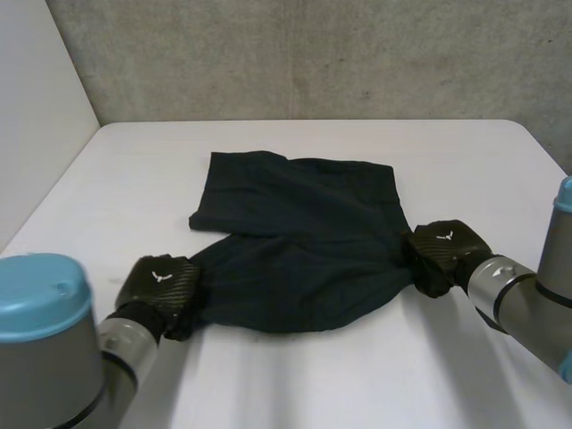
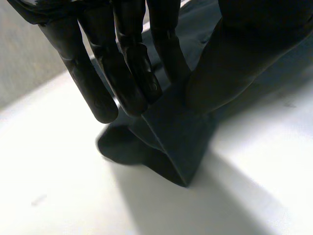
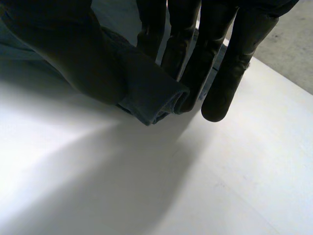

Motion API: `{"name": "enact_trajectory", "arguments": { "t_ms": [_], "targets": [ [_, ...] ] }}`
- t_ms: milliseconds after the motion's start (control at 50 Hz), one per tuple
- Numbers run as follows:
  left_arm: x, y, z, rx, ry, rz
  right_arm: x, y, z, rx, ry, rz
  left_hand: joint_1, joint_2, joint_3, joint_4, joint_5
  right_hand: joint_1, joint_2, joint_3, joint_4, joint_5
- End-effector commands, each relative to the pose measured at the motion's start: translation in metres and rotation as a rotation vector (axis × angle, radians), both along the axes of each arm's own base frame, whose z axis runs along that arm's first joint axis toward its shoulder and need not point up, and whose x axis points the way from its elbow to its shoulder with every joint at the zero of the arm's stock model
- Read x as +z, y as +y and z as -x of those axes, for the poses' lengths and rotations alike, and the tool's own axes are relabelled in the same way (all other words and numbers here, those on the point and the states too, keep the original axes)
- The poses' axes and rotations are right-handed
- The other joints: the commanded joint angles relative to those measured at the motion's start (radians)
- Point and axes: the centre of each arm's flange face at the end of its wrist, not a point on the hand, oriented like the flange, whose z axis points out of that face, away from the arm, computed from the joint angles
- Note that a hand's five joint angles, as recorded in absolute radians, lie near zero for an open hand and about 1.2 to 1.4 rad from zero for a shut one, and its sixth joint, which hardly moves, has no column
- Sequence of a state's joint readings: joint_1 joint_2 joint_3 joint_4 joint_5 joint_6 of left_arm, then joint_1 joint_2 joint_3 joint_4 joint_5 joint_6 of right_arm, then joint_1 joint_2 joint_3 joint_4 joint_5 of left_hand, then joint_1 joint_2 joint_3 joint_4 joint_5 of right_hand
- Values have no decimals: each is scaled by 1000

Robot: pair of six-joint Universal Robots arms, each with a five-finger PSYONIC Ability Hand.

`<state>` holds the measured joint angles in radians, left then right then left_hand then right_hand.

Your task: Fold the shorts.

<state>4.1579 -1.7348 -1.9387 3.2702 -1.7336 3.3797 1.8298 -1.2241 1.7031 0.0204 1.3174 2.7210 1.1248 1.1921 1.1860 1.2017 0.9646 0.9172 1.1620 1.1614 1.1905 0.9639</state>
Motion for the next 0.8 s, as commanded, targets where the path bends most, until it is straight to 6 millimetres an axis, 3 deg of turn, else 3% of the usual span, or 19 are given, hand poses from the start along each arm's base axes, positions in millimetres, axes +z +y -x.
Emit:
{"name": "enact_trajectory", "arguments": {
  "t_ms": [20,80,160,200,260,320,380,440,460,480,540,560,660,700,800],
  "targets": [
    [38,43,-26,-121,-267,90,21,37,12,76,155,-12,271,204,210,195,257,479,234,235,206,258],
    [46,62,-38,-148,-328,64,29,54,17,115,219,-24,271,204,210,195,257,479,234,235,206,258],
    [51,93,-53,-191,-376,-21,42,99,29,230,360,-96,271,204,210,195,257,479,234,235,206,258],
    [53,109,-58,-227,-399,-78,47,112,33,270,400,-119,271,204,210,195,257,479,234,235,206,258],
    [56,118,-60,-270,-412,-121,54,123,43,298,450,-147,271,204,210,195,257,479,234,235,206,258],
    [61,109,-54,-274,-381,-89,58,114,45,296,440,-115,271,204,210,195,257,479,234,235,206,258],
    [66,83,-36,-268,-332,6,62,105,44,282,409,-90,271,204,210,195,257,479,234,235,206,258],
    [66,51,-15,-249,-292,94,53,73,39,232,334,-112,271,204,210,195,257,479,234,235,206,258],
    [66,42,-9,-244,-281,119,50,54,35,181,279,-103,271,204,210,195,257,479,234,235,206,258],
    [64,23,3,-235,-261,160,49,47,33,166,260,-97,271,204,210,195,257,479,234,235,206,258],
    [60,-5,21,-223,-239,210,52,17,30,75,197,-44,271,204,210,195,257,479,234,235,206,258],
    [56,-23,33,-220,-225,235,52,11,30,52,193,-30,271,204,210,195,257,479,234,235,206,258],
    [42,-78,69,-207,-190,317,38,-25,23,-30,241,23,271,204,210,195,257,479,234,235,206,258],
    [31,-103,86,-201,-188,340,33,-39,12,-47,254,78,271,204,210,195,257,479,234,235,206,258],
    [8,-147,108,-175,-208,385,15,-70,0,-73,261,160,271,204,210,195,257,479,234,235,206,258]
  ]
}}
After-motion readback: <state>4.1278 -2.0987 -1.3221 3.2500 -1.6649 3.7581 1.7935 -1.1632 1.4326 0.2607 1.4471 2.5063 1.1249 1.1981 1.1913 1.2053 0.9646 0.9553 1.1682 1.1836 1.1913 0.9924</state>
